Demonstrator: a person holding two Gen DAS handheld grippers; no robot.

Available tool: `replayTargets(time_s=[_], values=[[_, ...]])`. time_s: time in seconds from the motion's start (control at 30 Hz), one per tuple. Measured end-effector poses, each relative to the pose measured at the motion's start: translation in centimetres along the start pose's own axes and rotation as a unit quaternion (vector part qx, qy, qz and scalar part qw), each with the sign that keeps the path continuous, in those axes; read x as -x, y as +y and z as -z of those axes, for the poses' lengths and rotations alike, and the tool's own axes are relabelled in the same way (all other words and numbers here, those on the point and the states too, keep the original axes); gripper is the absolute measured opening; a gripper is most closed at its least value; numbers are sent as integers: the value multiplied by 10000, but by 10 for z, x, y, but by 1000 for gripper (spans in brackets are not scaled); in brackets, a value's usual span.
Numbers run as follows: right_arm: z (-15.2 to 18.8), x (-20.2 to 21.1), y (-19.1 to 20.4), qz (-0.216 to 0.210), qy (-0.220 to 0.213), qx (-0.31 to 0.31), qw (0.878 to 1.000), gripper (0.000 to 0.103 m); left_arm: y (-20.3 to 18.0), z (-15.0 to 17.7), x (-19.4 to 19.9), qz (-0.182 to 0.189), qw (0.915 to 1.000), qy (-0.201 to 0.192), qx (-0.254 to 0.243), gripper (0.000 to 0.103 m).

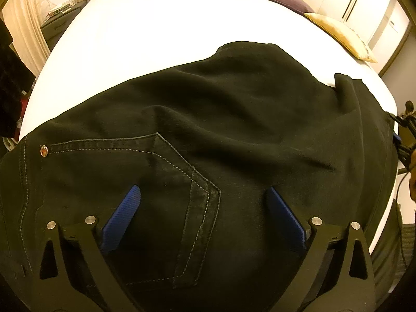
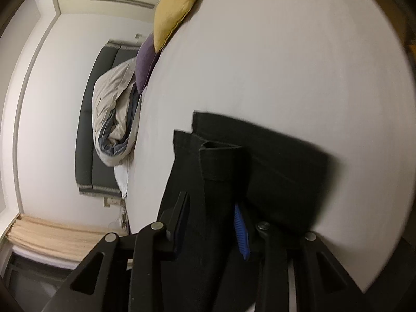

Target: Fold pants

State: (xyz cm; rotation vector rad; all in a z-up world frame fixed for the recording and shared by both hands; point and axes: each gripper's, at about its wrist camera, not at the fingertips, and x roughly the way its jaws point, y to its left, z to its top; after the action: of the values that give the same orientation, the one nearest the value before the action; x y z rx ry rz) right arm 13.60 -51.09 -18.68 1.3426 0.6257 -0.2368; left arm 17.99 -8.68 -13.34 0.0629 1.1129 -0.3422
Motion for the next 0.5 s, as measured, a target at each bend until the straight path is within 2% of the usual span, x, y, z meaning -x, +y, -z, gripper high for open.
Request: replayTargets(time_s=[0.03, 0.17, 0.3, 0.43, 0.5], values=[[0, -1, 0, -7, 19, -7, 10000, 5, 0, 0, 0, 1, 10000, 2, -1, 100], [9, 18, 6, -51, -333, 178, 9993, 4, 1, -1, 1, 11, 10000, 25, 31, 100], [18, 49, -9, -198, -682, -74, 9974, 4, 0, -4, 2, 46, 9999, 44, 158, 100], [22, 47, -32, -84, -704, -262, 9971, 4, 0, -5, 1, 26, 9999, 51, 161, 100], [27, 46, -46, -164, -751, -512, 9957, 4, -2, -4, 1, -23, 9999, 72, 110, 100]])
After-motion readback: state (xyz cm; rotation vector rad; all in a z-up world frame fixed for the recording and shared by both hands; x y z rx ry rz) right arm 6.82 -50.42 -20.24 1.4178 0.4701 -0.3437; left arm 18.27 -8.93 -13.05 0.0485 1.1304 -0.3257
